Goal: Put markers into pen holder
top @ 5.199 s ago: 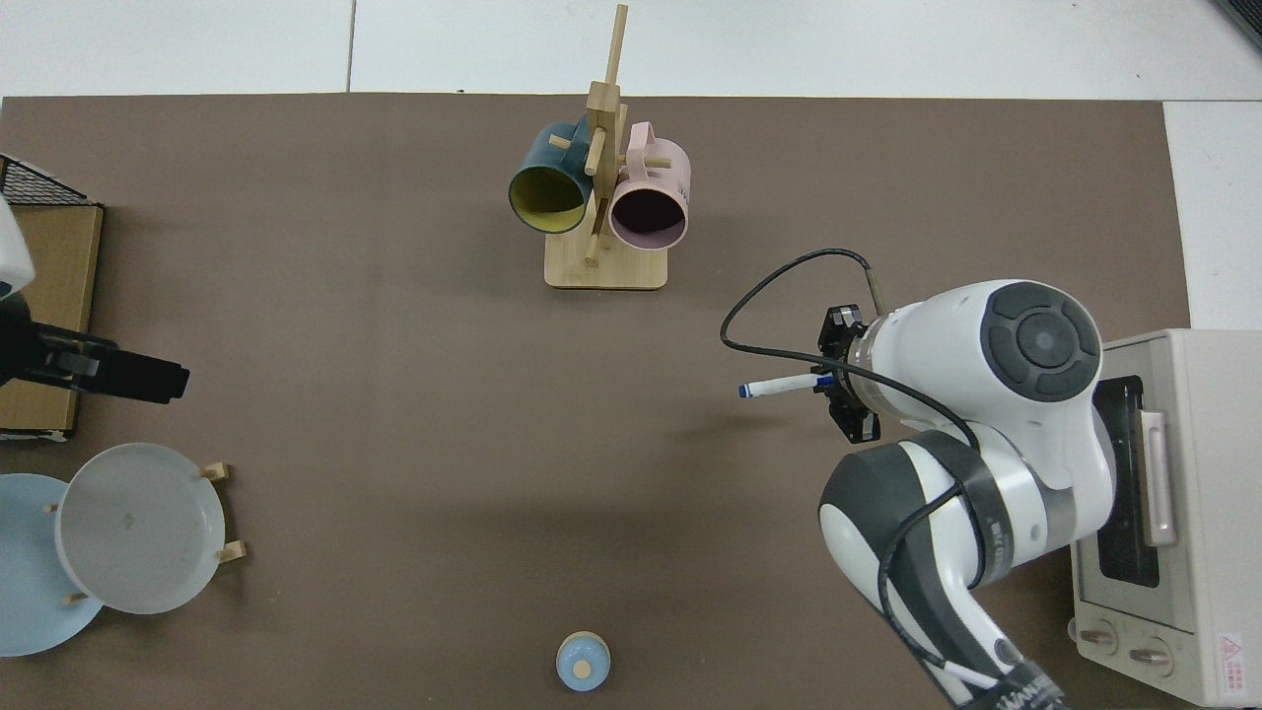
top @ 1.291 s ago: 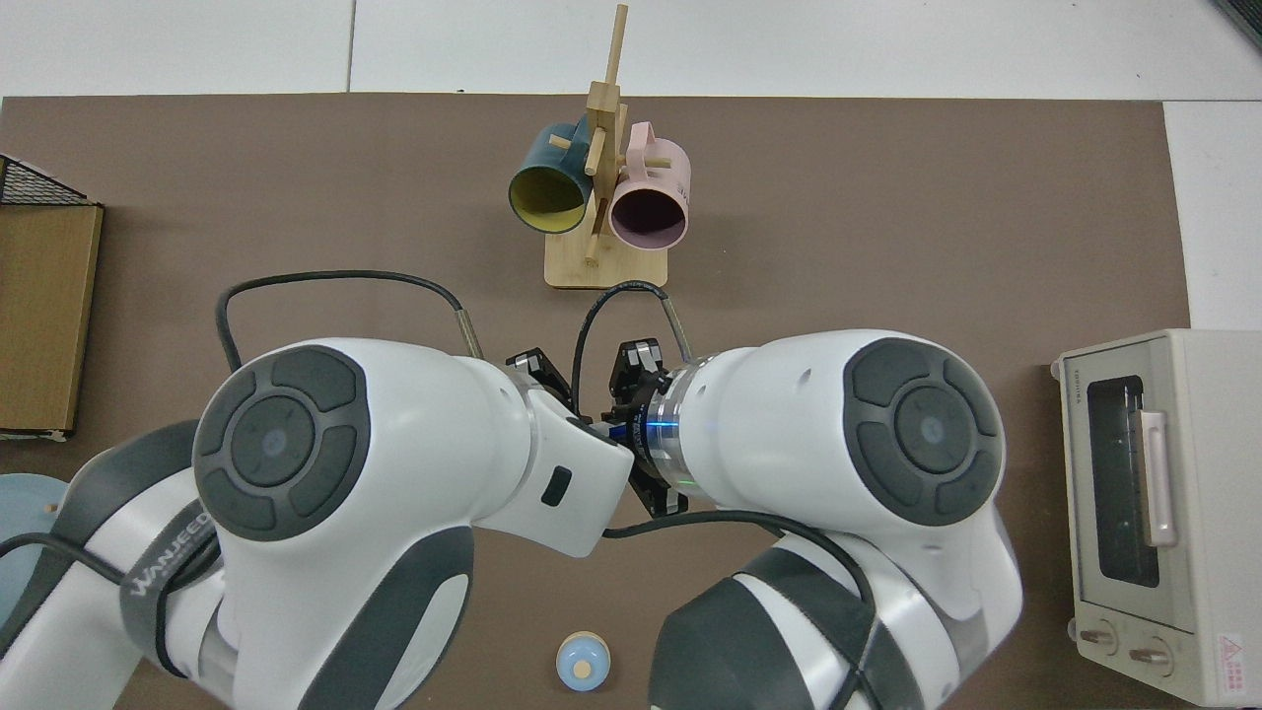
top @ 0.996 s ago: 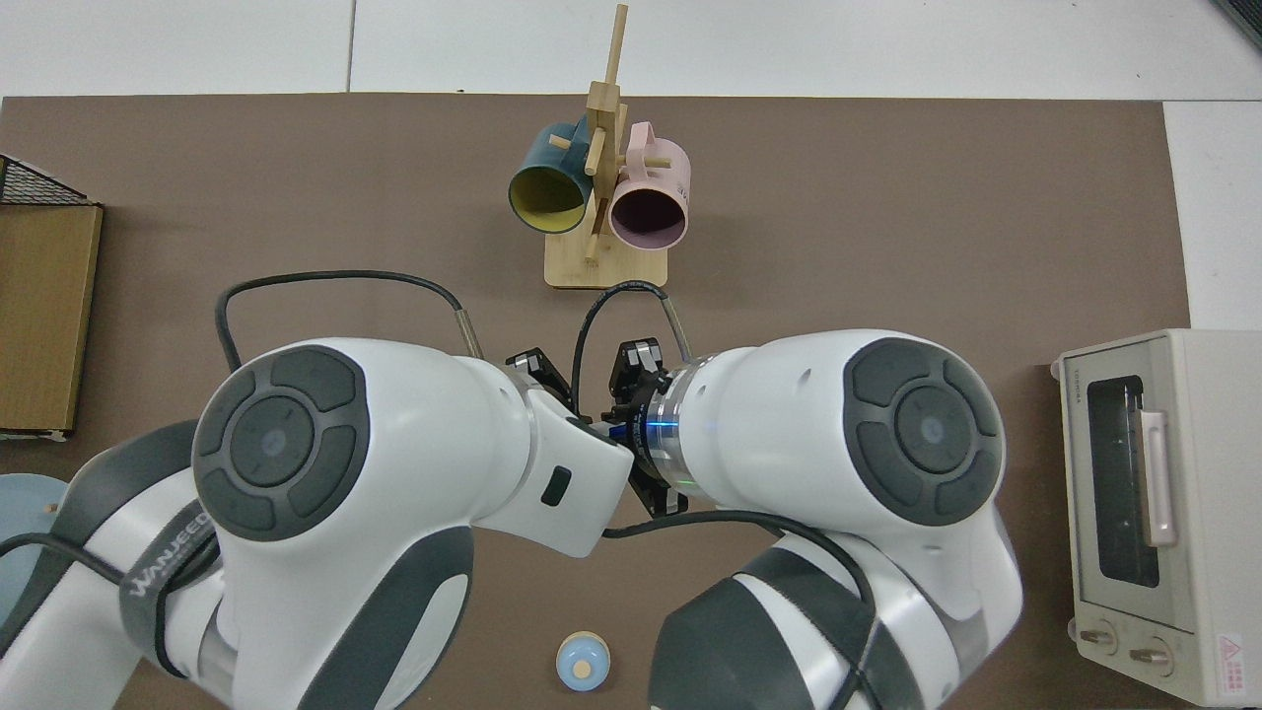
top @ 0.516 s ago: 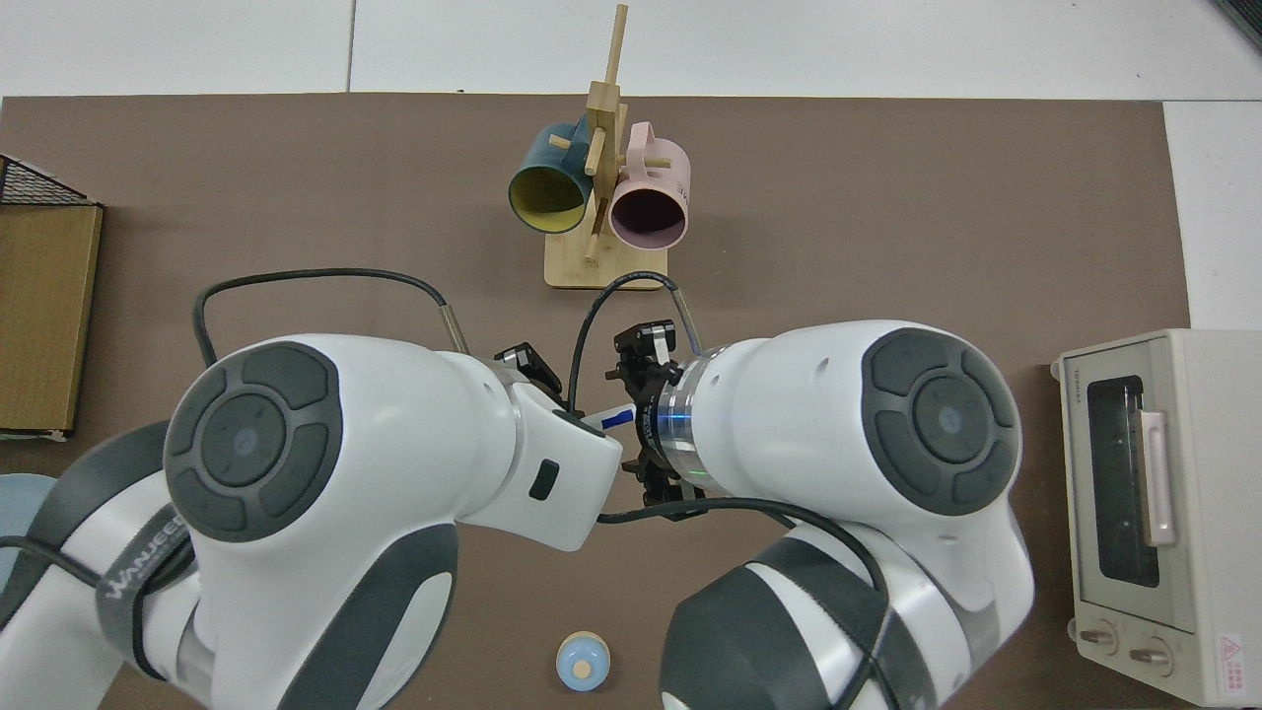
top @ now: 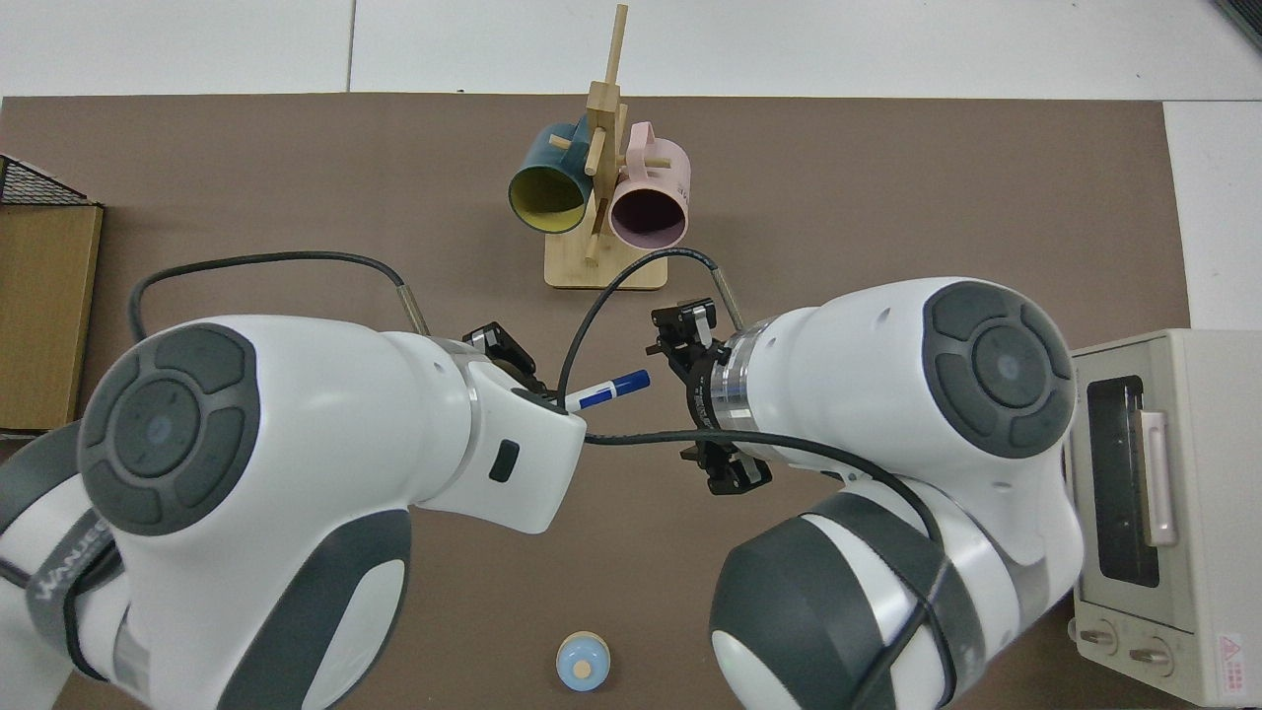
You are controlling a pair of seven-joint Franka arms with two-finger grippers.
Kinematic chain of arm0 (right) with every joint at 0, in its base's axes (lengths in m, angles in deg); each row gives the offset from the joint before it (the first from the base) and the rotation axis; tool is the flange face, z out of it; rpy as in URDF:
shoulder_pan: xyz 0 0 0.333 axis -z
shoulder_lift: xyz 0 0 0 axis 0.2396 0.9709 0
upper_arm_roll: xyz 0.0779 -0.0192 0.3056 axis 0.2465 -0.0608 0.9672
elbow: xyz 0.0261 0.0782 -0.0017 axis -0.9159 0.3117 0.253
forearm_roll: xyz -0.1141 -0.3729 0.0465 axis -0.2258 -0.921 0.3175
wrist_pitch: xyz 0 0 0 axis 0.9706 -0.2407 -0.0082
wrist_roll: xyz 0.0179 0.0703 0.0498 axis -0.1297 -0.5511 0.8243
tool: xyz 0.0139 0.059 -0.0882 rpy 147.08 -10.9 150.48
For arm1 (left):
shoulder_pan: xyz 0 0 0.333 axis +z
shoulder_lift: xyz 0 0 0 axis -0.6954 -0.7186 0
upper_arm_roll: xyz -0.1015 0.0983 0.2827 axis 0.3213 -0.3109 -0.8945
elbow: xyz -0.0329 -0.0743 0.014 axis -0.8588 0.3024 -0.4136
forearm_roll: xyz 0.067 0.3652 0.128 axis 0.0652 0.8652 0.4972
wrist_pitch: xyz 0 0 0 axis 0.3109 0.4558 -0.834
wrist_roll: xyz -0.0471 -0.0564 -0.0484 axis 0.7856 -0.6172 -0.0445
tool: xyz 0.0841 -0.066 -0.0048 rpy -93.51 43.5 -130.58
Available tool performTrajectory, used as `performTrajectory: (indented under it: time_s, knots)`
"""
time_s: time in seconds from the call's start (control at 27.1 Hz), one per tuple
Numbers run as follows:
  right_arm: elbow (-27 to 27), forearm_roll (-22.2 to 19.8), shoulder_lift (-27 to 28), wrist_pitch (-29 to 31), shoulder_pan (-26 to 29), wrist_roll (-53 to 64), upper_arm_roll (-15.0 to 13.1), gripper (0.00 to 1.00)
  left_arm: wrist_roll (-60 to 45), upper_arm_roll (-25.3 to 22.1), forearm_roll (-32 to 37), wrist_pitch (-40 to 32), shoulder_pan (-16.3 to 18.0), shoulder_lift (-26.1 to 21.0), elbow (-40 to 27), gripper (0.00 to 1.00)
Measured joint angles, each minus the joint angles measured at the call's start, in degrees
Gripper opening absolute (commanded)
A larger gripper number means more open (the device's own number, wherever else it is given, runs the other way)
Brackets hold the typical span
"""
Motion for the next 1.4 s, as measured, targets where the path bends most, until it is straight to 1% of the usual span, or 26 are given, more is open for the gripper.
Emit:
performTrajectory:
  time_s: [0.26,0.44,0.55,0.77,0.88,1.11,1.4]
  knots:
    - [0.1,-3.1,-0.4,-5.0,1.2,16.7,0.0,0.99,0.0,-0.1,0.0,-0.4,1.0,0.1,0.8,0.0]
    - [0.7,-5.9,-0.7,-5.7,3.4,28.4,0.0,0.99,0.0,-0.2,0.4,-0.5,1.1,0.2,1.1,0.0]
    - [1.3,-6.7,-0.8,-5.7,6.9,39.1,0.0,0.99,0.0,-0.2,0.6,-0.8,1.6,0.2,1.2,0.0]
    - [1.8,-7.2,-0.9,-6.0,16.3,62.3,-0.4,0.99,0.0,-0.8,0.7,-2.4,2.4,0.2,2.4,0.0]
    - [1.7,-9.0,-1.0,-7.5,19.0,70.2,-0.6,0.99,0.0,-1.1,0.7,-3.0,2.5,0.3,2.7,0.0]
    - [1.2,-12.1,-2.5,-9.6,19.8,77.2,-0.5,0.99,0.0,-2.0,1.4,-5.0,2.5,0.3,3.1,0.0]
    - [-1.4,-13.9,-5.3,-17.1,19.6,79.0,0.5,0.99,0.0,-3.9,3.4,-7.7,2.5,0.3,4.2,0.0]
